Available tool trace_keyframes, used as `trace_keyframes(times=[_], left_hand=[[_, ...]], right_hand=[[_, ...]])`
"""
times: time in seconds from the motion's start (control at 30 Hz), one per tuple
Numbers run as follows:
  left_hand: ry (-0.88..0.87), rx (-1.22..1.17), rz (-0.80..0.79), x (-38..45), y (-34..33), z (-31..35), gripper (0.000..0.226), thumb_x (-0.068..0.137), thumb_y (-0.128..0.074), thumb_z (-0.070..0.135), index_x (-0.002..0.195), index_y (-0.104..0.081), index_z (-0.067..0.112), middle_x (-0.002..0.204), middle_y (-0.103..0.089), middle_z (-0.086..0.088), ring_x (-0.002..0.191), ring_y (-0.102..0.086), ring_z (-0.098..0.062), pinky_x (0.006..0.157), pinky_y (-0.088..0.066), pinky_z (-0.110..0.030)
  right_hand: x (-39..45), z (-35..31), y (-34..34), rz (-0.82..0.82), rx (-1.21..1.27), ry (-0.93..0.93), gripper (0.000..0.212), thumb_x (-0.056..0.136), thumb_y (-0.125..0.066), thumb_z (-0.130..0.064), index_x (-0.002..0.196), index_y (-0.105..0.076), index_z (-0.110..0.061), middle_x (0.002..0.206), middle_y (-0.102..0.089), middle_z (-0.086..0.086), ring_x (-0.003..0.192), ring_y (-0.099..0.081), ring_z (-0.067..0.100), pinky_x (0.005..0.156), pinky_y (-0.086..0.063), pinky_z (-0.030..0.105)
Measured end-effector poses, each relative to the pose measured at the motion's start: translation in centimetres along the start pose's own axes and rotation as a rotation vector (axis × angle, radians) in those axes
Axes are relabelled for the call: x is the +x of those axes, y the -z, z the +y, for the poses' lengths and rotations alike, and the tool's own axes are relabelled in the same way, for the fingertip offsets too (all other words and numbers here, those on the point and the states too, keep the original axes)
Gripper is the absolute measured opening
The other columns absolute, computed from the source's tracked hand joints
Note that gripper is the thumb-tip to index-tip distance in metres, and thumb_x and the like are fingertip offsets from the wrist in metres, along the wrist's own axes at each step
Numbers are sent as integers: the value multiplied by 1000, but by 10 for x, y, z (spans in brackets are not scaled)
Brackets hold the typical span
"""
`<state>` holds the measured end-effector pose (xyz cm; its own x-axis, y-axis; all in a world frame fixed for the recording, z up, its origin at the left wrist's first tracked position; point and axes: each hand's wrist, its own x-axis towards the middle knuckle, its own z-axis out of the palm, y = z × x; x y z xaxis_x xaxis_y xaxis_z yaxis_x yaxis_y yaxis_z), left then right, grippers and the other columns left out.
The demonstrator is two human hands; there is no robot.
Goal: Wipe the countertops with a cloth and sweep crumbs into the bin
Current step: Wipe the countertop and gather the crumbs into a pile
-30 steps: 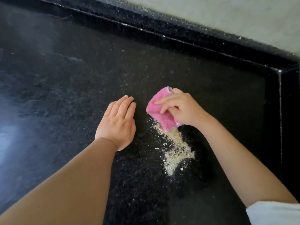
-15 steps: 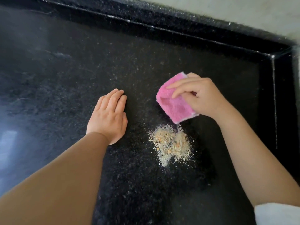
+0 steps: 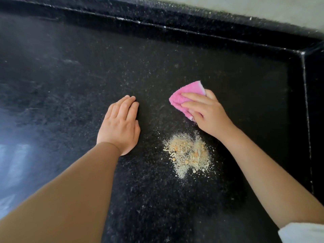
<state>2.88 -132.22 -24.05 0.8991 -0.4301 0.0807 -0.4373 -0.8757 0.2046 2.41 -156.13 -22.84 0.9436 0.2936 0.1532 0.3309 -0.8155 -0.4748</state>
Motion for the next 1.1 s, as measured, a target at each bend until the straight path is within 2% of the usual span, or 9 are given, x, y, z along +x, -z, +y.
trace_keyframes(times=[0.17, 0.27, 0.43, 0.57, 0.67, 0.8, 0.9, 0.97, 1.1], left_hand=[[0, 13, -8, 0, 1, 1, 49, 81, -31, 19, 111, -54, -13, 116, -56, -28, 115, -37, -32, 99, -23, -38], [4, 14, -25, 0, 1, 1, 49, 81, -31, 19, 112, -54, -12, 117, -56, -28, 113, -47, -40, 99, -23, -39], [2, 16, -20, -1, 1, 1, 49, 81, -32, 19, 111, -54, -13, 117, -56, -28, 113, -44, -37, 99, -24, -39], [0, 14, -23, 0, 2, 1, 49, 81, -32, 19, 111, -54, -13, 116, -56, -28, 112, -48, -41, 98, -24, -39], [2, 18, -32, -1, 2, 1, 50, 81, -31, 19, 112, -54, -13, 118, -56, -28, 113, -48, -42, 99, -23, -39], [2, 17, -17, 0, 0, 0, 49, 81, -31, 19, 112, -53, -13, 118, -55, -28, 114, -44, -39, 99, -24, -40], [2, 10, -15, -1, 0, -1, 49, 81, -31, 19, 112, -53, -13, 118, -55, -29, 115, -39, -35, 99, -24, -40], [4, 6, -16, -1, 1, 0, 49, 81, -31, 18, 112, -53, -13, 117, -55, -29, 115, -36, -33, 98, -24, -40], [18, 3, -23, 0, 0, 0, 50, 81, -31, 20, 111, -54, -13, 116, -56, -29, 115, -33, -31, 98, -24, -40]], right_hand=[[16, 3, 18, 83, 126, -107, 28, 80, -42, -8, 71, -69, -7, 87, -70, 5, 74, -50, 27, 68, -35, 22], [8, -1, 17, -65, 113, -101, 33, 81, -39, -13, 68, -67, -4, 92, -70, 2, 91, -50, 25, 83, -35, 24], [-27, -26, 34, -349, 330, -53, 31, 83, -37, -24, 73, -66, -22, 92, -62, -27, 90, -52, 8, 81, -50, 23], [-7, -19, 57, -36, 289, -58, 23, 81, -46, -17, 80, -69, -20, 96, -62, -33, 83, -51, 5, 87, -40, 12], [26, -9, 43, 25, 85, -90, 30, 79, -42, -2, 66, -67, -9, 101, -68, -8, 89, -53, 3, 86, -30, 13], [36, -23, 21, -154, -93, -159, 17, 77, -50, 2, 69, -63, -5, 86, -66, 5, 89, -48, 27, 83, -37, 29], [11, -34, 27, -524, 34, -156, 21, 88, -46, -11, 85, -66, -10, 98, -63, -3, 122, -39, 19, 104, -33, 33], [-5, -39, 44, -631, 149, -64, 28, 89, -42, -16, 88, -70, -16, 84, -65, -16, 105, -49, 14, 95, -43, 32], [14, -8, 72, -122, 87, -151, 28, 79, -45, -13, 75, -72, -8, 94, -71, -2, 77, -51, 27, 71, -33, 8]])
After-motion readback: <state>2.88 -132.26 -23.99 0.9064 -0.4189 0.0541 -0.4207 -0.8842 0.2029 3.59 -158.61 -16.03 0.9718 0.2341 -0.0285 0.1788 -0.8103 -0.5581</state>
